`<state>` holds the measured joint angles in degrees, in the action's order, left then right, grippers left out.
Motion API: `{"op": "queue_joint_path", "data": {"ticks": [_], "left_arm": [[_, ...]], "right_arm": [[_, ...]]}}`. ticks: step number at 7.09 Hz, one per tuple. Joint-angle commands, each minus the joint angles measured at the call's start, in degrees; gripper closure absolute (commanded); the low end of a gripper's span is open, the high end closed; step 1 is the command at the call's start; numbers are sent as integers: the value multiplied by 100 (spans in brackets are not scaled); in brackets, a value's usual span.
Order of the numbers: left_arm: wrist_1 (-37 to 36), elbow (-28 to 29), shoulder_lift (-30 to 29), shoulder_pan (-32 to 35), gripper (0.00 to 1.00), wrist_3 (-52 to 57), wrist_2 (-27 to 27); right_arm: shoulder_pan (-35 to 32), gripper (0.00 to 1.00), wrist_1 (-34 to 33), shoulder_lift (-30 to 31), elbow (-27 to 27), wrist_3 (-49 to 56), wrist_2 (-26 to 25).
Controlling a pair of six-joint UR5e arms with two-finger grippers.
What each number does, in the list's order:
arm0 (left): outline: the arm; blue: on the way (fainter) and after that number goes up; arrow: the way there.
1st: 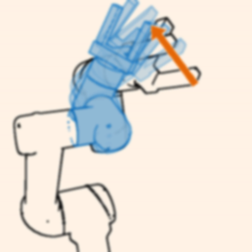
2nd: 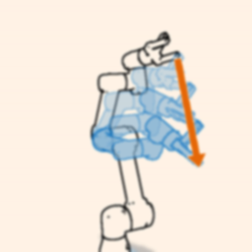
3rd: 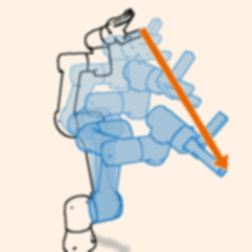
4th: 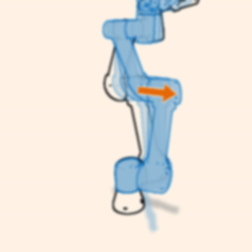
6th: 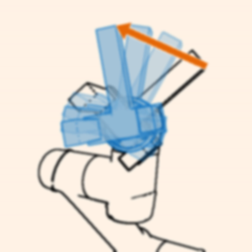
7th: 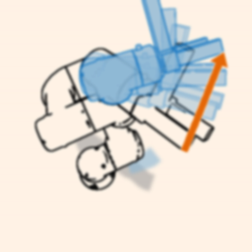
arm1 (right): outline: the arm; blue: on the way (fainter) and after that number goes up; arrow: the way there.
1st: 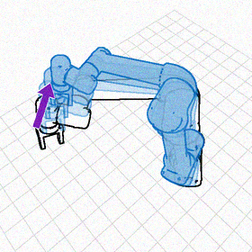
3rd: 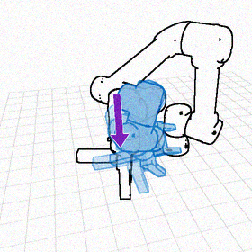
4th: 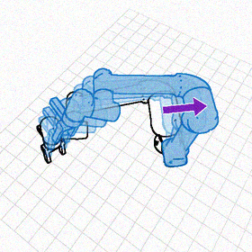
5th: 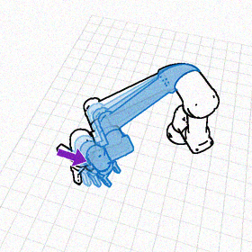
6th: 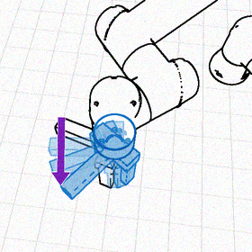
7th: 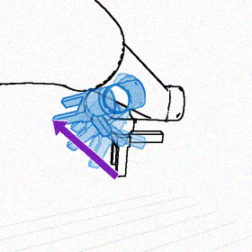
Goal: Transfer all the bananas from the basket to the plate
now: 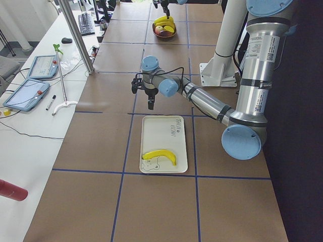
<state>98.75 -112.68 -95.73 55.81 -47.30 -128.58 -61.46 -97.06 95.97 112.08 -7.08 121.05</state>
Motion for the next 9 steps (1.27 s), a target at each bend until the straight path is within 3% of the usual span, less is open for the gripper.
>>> {"op": "queue_joint_path", "data": {"ticks": [1,4,9], "left_arm": [[4,0,19,0,0,19,9],[13,0,45,0,0,45,9],[13,9,54,0,0,63,9]], "right_arm": [[73,7,-6,18,-63,5,-3],[90,16,-15,18,-142,-13,-3],[91,45,-32,10,-142,-39,-3]]}}
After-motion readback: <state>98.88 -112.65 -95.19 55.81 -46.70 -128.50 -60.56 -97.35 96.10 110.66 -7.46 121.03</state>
